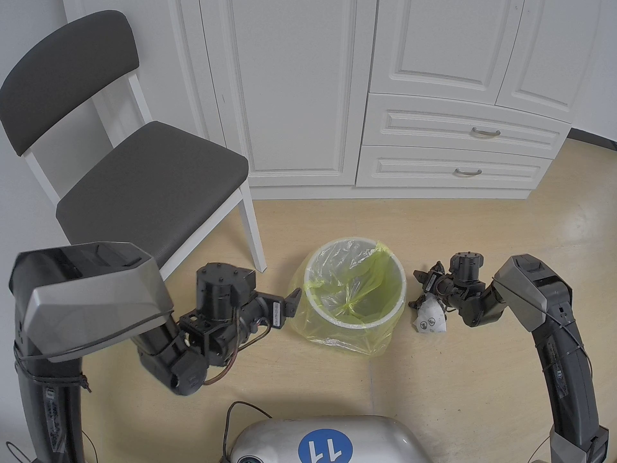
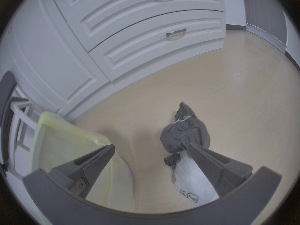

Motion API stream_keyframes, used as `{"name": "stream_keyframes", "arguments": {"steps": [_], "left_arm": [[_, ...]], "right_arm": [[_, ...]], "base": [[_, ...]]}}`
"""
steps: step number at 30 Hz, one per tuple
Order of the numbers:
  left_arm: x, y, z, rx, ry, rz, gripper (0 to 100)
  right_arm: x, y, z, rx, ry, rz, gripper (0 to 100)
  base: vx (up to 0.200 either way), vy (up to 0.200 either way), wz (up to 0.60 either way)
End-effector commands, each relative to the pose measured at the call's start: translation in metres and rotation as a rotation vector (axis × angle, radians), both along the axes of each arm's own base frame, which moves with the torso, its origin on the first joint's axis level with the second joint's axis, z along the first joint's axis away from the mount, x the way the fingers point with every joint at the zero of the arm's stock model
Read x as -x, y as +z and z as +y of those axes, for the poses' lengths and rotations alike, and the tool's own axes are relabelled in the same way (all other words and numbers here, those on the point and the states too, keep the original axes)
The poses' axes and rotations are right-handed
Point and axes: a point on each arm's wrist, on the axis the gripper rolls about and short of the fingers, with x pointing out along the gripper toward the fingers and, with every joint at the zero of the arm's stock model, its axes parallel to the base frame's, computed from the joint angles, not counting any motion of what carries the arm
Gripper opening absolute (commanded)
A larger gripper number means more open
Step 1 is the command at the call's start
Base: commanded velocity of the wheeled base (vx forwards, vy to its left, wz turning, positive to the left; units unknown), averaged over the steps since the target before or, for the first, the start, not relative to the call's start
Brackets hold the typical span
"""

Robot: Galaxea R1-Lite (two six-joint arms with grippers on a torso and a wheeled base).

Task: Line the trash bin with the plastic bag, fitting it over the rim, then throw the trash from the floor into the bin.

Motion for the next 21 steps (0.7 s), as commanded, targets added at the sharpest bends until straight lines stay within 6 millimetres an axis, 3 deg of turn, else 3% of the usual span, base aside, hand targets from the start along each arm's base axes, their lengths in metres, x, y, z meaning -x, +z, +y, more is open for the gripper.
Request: {"name": "stream_keyframes", "arguments": {"steps": [1,4,7,10,14,18,21], "left_arm": [[0.101,0.053,0.062,0.156,0.014,-0.085,100],[0.107,0.06,0.07,0.168,0.038,-0.1,100],[0.109,0.071,0.077,0.146,0.054,-0.149,100],[0.118,0.082,0.082,0.13,0.047,-0.194,100],[0.13,0.092,0.087,0.11,0.043,-0.238,100],[0.142,0.11,0.093,0.116,0.057,-0.32,100],[0.154,0.125,0.098,0.126,0.062,-0.39,100]], "right_arm": [[0.052,0.016,-0.015,-0.137,-0.113,-0.149,100],[0.064,0.021,-0.016,-0.162,-0.114,-0.216,100],[0.074,0.04,-0.012,-0.191,-0.1,-0.256,100],[0.08,0.057,-0.007,-0.202,-0.085,-0.258,100],[0.094,0.061,-0.004,-0.188,-0.062,-0.189,100],[0.111,0.072,-0.011,-0.152,0.004,-0.134,100],[0.131,0.093,-0.02,-0.079,0.069,-0.136,100]], "base": [[0.0,0.0,0.0],[0.0,0.0,0.0],[0.0,0.0,0.0],[0.0,0.0,0.0],[0.0,0.0,0.0],[0.0,0.0,0.0],[0.0,0.0,0.0]]}}
